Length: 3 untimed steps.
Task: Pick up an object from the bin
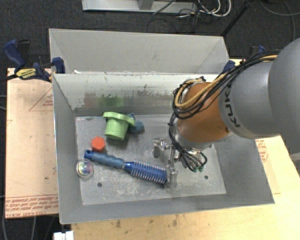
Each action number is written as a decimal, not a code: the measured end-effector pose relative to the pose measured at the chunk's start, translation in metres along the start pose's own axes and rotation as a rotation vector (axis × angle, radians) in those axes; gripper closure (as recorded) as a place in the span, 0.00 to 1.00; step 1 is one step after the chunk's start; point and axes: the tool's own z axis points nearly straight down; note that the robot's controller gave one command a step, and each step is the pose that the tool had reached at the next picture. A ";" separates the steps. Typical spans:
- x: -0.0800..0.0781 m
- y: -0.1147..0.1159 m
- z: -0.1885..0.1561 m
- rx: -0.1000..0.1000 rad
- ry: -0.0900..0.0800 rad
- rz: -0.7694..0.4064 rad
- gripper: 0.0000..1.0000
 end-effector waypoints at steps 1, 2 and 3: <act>0.015 0.022 -0.034 0.002 -0.005 -0.017 0.00; 0.022 0.023 -0.032 0.002 -0.003 0.145 0.00; 0.032 0.022 -0.001 0.002 -0.003 0.297 0.00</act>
Offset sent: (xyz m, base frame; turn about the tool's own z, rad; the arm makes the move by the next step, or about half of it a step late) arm -0.0183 0.0173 0.0327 -0.0140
